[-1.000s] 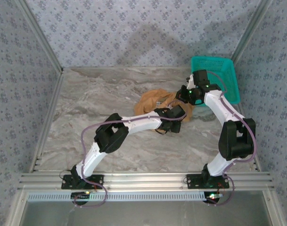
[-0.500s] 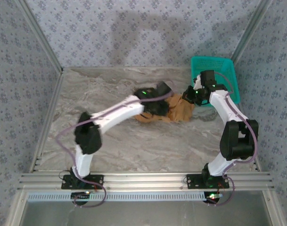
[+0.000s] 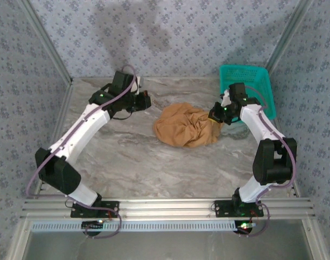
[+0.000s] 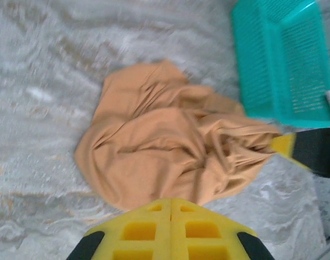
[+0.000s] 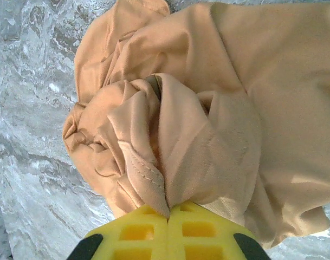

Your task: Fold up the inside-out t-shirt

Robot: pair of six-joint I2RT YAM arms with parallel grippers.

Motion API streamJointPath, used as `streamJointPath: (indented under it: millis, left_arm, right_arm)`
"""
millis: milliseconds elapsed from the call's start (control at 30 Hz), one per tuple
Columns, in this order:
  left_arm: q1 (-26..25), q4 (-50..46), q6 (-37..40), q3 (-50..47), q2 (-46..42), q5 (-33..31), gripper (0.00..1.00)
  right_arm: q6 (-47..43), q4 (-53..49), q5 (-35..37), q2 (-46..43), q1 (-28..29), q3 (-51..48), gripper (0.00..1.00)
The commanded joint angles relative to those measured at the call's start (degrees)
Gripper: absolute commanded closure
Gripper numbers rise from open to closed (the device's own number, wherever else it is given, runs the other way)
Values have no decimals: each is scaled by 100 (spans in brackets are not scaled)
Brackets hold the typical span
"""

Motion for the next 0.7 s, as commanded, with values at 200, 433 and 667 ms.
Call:
streamJointPath:
  millis: [200,433,667]
  left_arm:
    - [-866,1457,-274,-729,390,289,51]
    - [-1850,1924,-236,-453,1579,128,33]
    - [-2104,1318,-2,560,2782,-246,34]
  right_arm:
    - [-80,-294,143,341,450,591,100]
    - [-47,-278,163,352,449,566,100]
    - [-25,-285,145,301,441,551,100]
